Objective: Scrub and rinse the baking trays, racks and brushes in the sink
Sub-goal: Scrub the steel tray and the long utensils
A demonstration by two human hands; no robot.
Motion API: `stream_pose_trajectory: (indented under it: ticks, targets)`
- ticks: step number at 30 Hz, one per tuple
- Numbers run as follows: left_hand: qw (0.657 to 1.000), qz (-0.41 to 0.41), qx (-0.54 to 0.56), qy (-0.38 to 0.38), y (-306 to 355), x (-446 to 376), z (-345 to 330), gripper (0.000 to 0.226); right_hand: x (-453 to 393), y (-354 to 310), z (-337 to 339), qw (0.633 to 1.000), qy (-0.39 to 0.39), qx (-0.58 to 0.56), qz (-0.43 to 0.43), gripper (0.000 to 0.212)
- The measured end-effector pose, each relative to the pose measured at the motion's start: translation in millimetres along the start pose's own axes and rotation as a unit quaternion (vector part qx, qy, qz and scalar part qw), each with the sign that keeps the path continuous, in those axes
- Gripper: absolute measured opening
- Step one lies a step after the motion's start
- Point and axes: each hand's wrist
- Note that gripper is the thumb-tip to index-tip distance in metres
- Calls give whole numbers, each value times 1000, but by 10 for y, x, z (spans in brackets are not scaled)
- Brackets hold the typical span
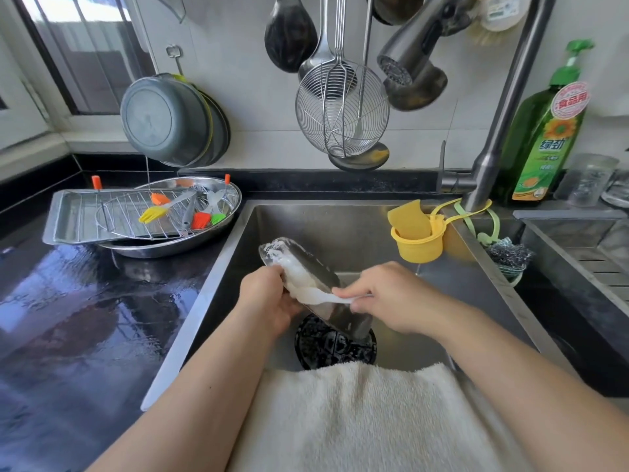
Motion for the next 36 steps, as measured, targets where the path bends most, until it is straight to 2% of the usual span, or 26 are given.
stream_pose_trajectory:
  ticks: [4, 8, 10, 15, 18, 21, 23, 27, 30, 32, 36]
  targets:
    - [1000, -9, -14, 3, 51, -38, 44, 22, 197, 124, 64, 998, -48, -8, -45, 41]
    - [996, -14, -80, -33, -46, -16, -42, 26, 45, -56, 82, 997, 62, 35, 5, 37]
    - [995, -18, -91, -23, -46, -37, -17, 26, -19, -86, 115, 997, 70, 37, -4, 37]
    - [999, -13, -50, -10, 0, -90, 52, 17, 247, 83, 169, 997, -56, -28, -49, 42]
    - [998, -19, -28, -54, -13, -52, 9, 15, 154, 51, 122, 999, -9, -13, -33, 38]
    - [995, 11, -35, -95, -47, -2, -19, 20, -23, -71, 74, 998, 39, 44, -7, 37]
    - [996, 20, -34, -83, -45, 18, -23, 25, -14, -28, 65, 999, 26, 40, -17, 38]
    - [997, -5, 64, -32, 66, -59, 49, 18, 203, 110, 120, 997, -42, 18, -57, 36]
    - [996, 29, 21, -83, 9, 16, 12, 18, 131, 63, 101, 998, -17, 49, -41, 36]
    - [996, 32, -5, -86, -42, 49, -28, 15, 25, -28, 55, 998, 8, 54, -21, 37]
    - [992, 1, 103, -67, 63, -63, 42, 24, 70, -16, 118, 999, 6, 9, -46, 37]
Point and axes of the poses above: each hand's wrist, its own x-axis away from the middle knuckle, its own z-axis out of the back of the hand, y = z × x, and after that the axes turned 12 degrees about z, right-handed
